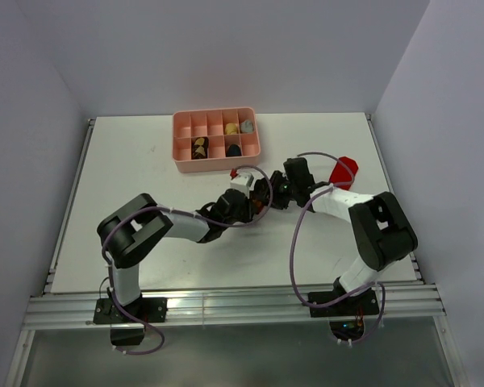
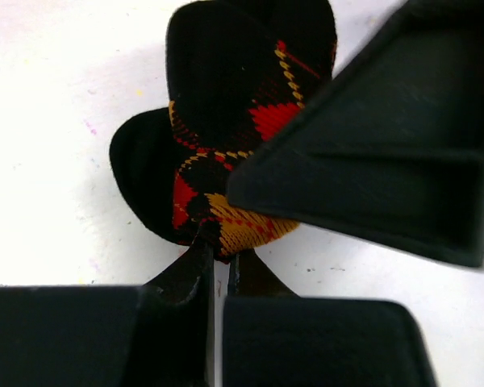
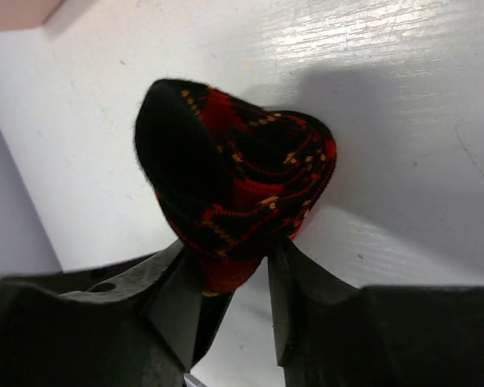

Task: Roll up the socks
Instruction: Roll the sock at the center of the board.

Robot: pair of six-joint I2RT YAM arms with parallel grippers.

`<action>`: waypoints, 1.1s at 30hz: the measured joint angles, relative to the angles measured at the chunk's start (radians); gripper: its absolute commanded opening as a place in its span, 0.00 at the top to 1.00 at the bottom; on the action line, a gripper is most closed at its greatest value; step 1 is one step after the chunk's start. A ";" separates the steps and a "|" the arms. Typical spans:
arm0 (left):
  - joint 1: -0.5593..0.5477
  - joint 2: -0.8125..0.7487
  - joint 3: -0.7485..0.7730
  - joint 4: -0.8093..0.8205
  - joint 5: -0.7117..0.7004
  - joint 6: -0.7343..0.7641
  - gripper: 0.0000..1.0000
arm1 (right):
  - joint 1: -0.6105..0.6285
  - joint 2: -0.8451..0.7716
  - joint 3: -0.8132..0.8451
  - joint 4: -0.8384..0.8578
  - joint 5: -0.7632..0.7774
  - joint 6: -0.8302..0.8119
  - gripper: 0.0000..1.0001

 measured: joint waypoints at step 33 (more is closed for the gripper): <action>0.208 0.137 0.249 -0.200 0.527 -0.194 0.99 | -0.170 -0.036 -0.426 0.700 -0.098 0.185 0.14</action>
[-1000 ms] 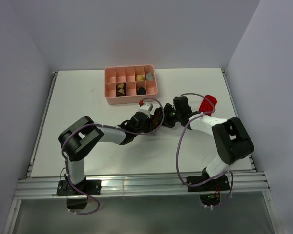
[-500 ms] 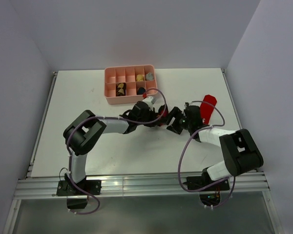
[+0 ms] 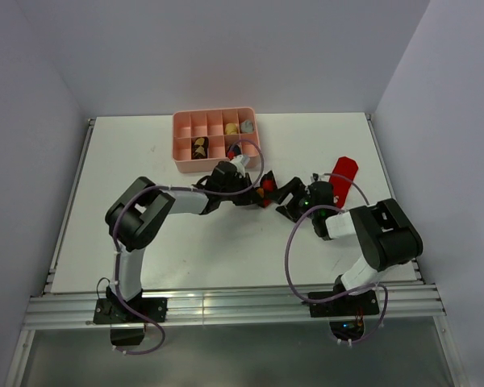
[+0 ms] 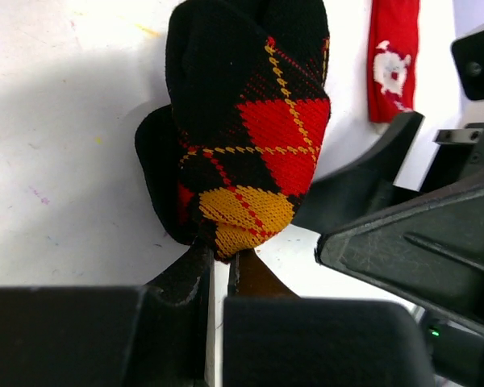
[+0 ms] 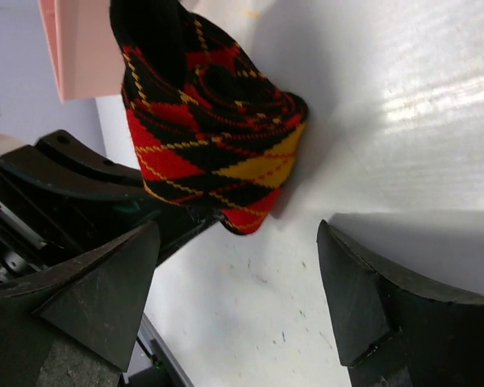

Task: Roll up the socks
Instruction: Roll the sock at the center of the board.

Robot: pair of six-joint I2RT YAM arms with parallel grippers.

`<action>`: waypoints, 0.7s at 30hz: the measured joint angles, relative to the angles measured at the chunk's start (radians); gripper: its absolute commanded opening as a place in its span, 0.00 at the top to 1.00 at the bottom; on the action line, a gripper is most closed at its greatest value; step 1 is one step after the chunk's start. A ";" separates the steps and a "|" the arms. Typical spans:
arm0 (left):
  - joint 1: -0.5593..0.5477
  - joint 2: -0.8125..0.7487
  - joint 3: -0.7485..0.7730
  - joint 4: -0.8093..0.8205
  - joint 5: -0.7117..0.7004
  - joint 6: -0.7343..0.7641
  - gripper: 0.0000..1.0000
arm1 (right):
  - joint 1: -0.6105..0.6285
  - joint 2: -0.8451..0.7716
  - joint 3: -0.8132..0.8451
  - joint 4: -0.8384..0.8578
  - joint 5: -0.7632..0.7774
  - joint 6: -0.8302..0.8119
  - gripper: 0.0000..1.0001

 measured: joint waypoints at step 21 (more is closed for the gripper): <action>0.070 0.074 -0.010 0.132 0.204 -0.180 0.99 | 0.000 0.205 0.090 0.219 -0.019 0.074 0.18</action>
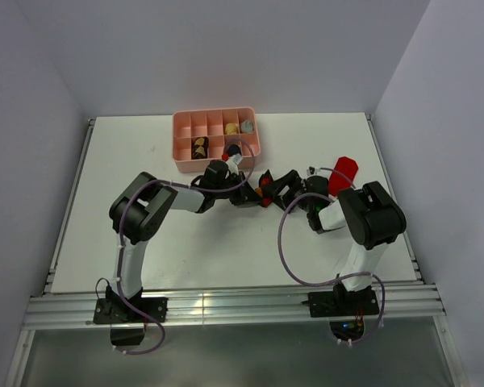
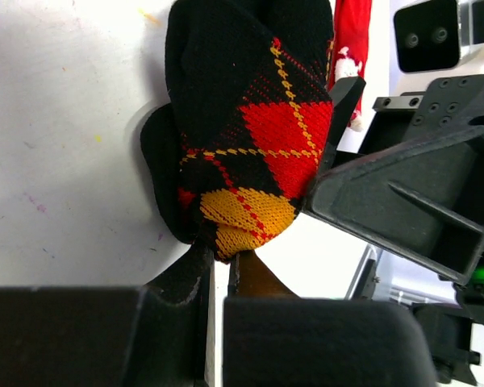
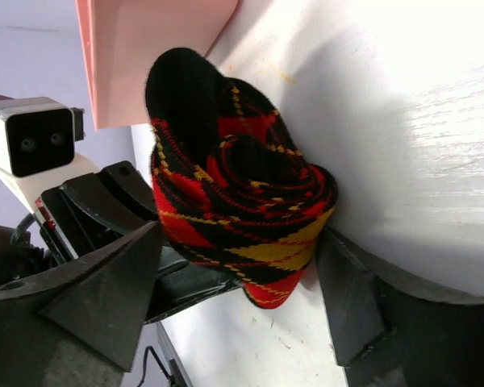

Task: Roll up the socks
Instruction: Roll the sock at the center of the board.

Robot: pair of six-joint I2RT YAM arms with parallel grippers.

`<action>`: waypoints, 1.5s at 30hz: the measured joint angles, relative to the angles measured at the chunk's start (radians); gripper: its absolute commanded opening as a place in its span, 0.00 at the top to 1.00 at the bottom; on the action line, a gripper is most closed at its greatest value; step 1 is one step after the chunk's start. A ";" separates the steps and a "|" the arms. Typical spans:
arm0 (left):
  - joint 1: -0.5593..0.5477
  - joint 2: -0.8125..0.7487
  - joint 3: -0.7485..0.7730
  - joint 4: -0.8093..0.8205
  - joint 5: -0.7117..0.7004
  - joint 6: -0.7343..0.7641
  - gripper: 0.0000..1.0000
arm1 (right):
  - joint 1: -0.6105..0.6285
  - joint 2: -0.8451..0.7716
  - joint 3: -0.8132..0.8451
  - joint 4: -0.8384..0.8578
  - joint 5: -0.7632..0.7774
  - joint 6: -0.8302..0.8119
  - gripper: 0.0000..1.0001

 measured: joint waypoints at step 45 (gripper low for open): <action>-0.027 -0.171 -0.151 -0.099 -0.161 0.130 0.43 | 0.081 -0.059 0.277 -0.602 0.131 -0.176 1.00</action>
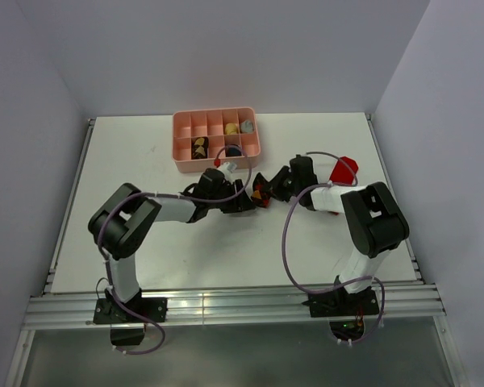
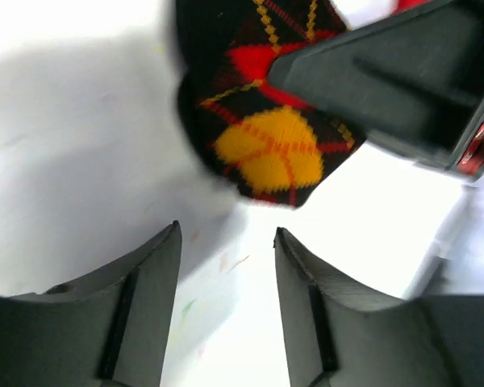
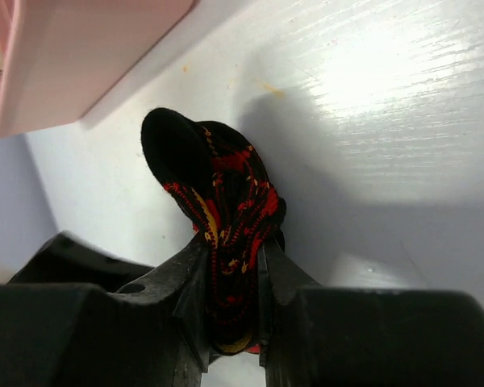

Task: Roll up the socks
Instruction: Roll the sock at the center of the board, then pick up the sock at the center of the board.

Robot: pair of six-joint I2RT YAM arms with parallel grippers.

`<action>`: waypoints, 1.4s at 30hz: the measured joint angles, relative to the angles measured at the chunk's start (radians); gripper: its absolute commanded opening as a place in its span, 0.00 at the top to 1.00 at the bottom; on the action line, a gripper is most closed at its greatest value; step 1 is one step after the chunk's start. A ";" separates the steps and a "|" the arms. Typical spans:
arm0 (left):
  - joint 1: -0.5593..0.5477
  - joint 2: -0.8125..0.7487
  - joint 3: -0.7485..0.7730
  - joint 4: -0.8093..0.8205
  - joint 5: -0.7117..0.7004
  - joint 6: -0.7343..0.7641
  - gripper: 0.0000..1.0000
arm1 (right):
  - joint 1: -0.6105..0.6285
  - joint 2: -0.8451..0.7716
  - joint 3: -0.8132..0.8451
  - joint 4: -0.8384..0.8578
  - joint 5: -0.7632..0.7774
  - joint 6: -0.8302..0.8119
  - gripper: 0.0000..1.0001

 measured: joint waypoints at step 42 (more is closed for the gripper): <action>-0.363 0.094 0.226 -0.164 -0.848 0.495 0.11 | 0.082 0.028 0.282 -0.583 0.142 -0.041 1.00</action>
